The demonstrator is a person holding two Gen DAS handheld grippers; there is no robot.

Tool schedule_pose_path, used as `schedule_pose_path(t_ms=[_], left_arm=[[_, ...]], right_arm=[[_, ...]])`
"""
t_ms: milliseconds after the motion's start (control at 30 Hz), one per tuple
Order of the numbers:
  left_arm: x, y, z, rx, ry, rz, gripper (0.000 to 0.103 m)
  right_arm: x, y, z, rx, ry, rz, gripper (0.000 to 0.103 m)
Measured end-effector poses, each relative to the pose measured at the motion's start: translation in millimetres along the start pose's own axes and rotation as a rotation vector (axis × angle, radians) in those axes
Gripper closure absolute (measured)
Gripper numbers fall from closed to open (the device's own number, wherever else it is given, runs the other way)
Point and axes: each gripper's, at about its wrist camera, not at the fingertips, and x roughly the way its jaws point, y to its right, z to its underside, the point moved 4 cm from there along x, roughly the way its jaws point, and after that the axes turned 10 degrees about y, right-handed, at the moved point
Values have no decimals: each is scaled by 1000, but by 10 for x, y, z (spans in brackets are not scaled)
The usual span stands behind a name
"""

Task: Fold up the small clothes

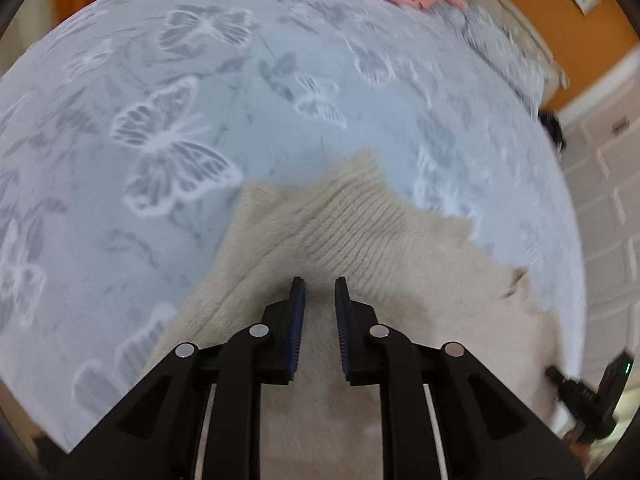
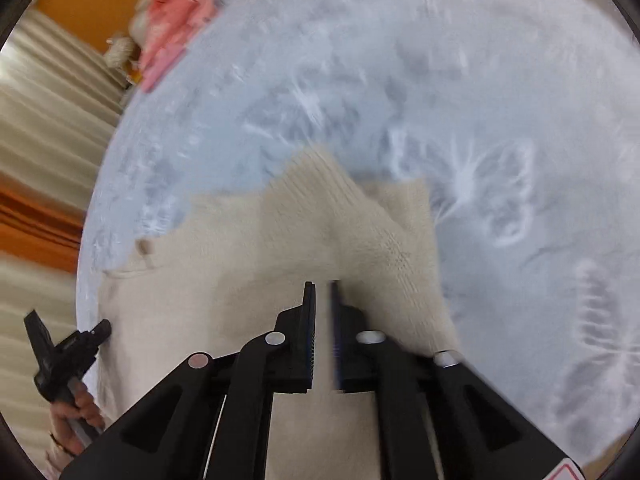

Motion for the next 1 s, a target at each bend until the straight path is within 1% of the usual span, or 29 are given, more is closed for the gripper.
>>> schedule_pose_path(t_ms=[33,67,100,133,167,233,267,333,400,433,467,533,567,600,633,667,700,733,767,833,867,900,933,967,1000], left_arm=[[-136,-7,-12,-8,15,20,86],[-306,-51,-5,-7,41,27,79],[-422,-117,4,-11,63,19,72],[-538,-214,28,-28,83,7,59],[-663,-387,96,-76,96,-9,57],[-768,-675,243,-165,80,-15,57],[-819,-852,377,-216,57,-20,57],[-895,-1076,558,-281,34,-17,57],[-985,-1168,730,-319,19,-8,57],[-998,-1157,748,-319,16,-1,51],[-1005,-1131,797,-318,12,10,42],[-981,-1066,853,-313,9,22,37],[-932,-1013,878,-312,0,26,37],[-876,-982,897,-316,-10,31,37],[-834,-946,916,-318,-17,41,39],[-778,-905,936,-310,-24,37,49],[-753,-897,940,-298,-25,17,53],[-728,-907,957,-283,-25,-14,62],[-683,-940,969,-288,-32,-36,66],[-616,-1047,1000,-346,-48,-32,69],[-598,-1080,1004,-372,-48,-20,69],[-596,-1077,997,-368,-49,-22,69],[-592,-1052,993,-349,-49,-31,69],[-594,-1020,983,-318,-48,-44,68],[-590,-1010,979,-304,-46,-52,68]], right_arm=[[-169,-66,26,-30,20,-7,90],[-287,-108,70,-55,28,-9,90],[-421,-108,174,-86,35,7,90],[-480,-103,258,-103,38,27,90],[-539,-9,390,-121,37,69,90],[-543,187,642,-88,10,127,90],[-559,358,784,-39,-7,144,90],[-626,522,933,23,-2,152,88],[-697,543,997,36,6,145,64],[-717,540,1022,35,5,143,41],[-722,518,1033,26,3,138,33],[-700,453,1069,-2,-1,138,33],[-660,423,1101,-8,-14,142,35],[-612,425,1128,-3,-26,146,40],[-577,401,1139,4,-33,152,67],[-580,446,1118,18,-27,169,84],[-625,476,1095,44,-10,161,88],[-671,494,1073,62,6,162,91],[-709,553,1057,65,20,189,93],[-660,644,1090,25,-6,235,92],[-600,688,1120,8,-39,242,88],[-600,699,1116,8,-47,238,87],[-649,675,1084,11,-36,235,86],[-751,599,1026,7,-2,234,86],[-844,524,978,-5,34,243,83]])
